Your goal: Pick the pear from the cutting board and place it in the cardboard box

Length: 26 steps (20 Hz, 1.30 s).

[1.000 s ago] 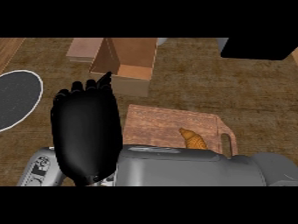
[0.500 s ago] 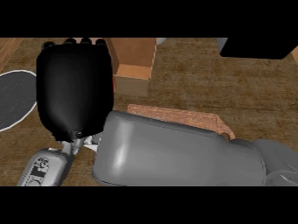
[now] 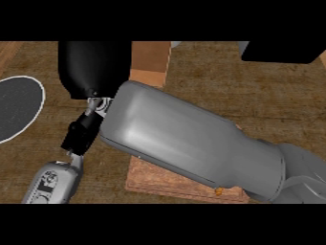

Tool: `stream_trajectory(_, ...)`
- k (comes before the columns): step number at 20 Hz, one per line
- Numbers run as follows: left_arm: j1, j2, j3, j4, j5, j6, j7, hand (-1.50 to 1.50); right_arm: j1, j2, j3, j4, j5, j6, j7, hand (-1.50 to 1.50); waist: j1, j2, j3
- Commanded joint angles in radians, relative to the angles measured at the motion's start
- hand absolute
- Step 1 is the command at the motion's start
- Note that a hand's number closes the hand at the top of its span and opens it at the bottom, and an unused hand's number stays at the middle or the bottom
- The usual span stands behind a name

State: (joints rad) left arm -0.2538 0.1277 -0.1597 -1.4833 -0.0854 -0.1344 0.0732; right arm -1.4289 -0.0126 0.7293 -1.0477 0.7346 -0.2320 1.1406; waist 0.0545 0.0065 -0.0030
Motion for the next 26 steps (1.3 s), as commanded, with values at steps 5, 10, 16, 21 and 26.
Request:
stream_trajectory(5,0.006,0.034,0.025,-0.013,0.011,-0.032,-0.013,0.00,-0.052,0.012,-0.015,0.272,-0.037,-0.113,0.030,1.50,0.012,0.007,0.000)
stream_trajectory(10,0.000,-0.022,-0.016,0.015,-0.007,-0.016,-0.020,0.00,-0.010,0.012,0.029,0.383,-0.083,-0.192,-0.055,1.50,0.024,0.013,-0.001)
stream_trajectory(16,-0.014,-0.021,-0.021,-0.029,-0.010,-0.020,0.014,0.00,0.096,0.012,0.017,0.476,-0.145,-0.293,-0.129,1.50,0.035,0.018,0.001)
stream_trajectory(21,-0.029,-0.022,-0.023,-0.018,-0.018,-0.023,0.001,0.00,0.142,0.012,-0.046,0.471,-0.278,-0.353,-0.151,-1.50,0.057,0.023,0.001)
stream_trajectory(26,-0.009,-0.032,-0.022,-0.027,-0.015,-0.016,0.001,0.00,0.178,0.012,-0.080,0.500,-0.330,-0.484,-0.320,-1.50,0.051,0.023,0.002)
